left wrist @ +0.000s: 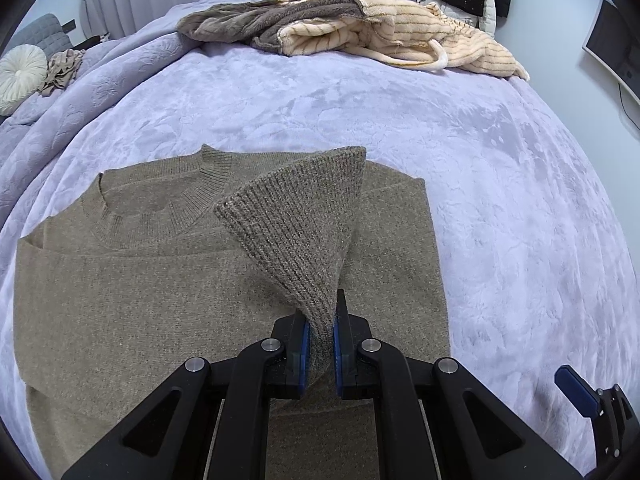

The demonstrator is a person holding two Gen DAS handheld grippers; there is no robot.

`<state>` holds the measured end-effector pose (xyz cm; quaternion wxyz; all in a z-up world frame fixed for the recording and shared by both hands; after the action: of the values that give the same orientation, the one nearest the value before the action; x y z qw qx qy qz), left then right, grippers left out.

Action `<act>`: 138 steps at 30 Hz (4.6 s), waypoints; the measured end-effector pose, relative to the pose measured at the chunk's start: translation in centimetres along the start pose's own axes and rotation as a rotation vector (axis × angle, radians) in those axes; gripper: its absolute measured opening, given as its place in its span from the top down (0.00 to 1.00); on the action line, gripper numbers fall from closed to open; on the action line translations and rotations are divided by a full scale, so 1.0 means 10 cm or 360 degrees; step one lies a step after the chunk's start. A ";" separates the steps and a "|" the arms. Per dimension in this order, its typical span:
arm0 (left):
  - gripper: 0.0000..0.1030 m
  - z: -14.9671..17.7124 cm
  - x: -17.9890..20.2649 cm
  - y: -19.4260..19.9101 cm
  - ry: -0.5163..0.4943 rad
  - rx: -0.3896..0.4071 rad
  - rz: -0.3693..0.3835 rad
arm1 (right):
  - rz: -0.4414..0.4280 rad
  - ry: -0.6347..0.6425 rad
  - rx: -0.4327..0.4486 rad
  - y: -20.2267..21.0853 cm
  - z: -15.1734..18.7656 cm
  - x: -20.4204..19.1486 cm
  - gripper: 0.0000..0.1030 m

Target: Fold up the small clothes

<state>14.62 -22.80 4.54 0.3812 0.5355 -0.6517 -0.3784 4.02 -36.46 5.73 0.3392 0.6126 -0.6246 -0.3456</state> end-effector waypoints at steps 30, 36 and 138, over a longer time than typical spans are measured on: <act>0.18 0.25 -1.52 0.32 0.0347 0.0052 -0.0041 | -0.0706 -0.0247 -0.0038 -0.30 -0.45 -0.34 0.26; 0.18 0.43 -2.35 0.06 0.0552 -0.0026 -0.0159 | -0.0896 -0.0471 -0.0183 -0.74 -0.71 -0.52 0.27; 0.03 3.62 -2.81 1.49 0.0571 -0.0160 0.0333 | -0.0173 0.0367 -0.0157 1.16 2.33 -0.87 0.18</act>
<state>-20.32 10.05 0.09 0.5545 0.5040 -0.6058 -0.2674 -21.72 -27.24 3.22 0.4192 0.6638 -0.5297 -0.3210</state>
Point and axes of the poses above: each gripper's, at about its wrist camera, not at the fingertips, and y roughly against the way its jaws point, x to its right, z to its underside, the point moved 3 cm from there along -y, roughly the way its jaws point, and after that the axes turned 1 degree about -x, right-handed, at the moved point
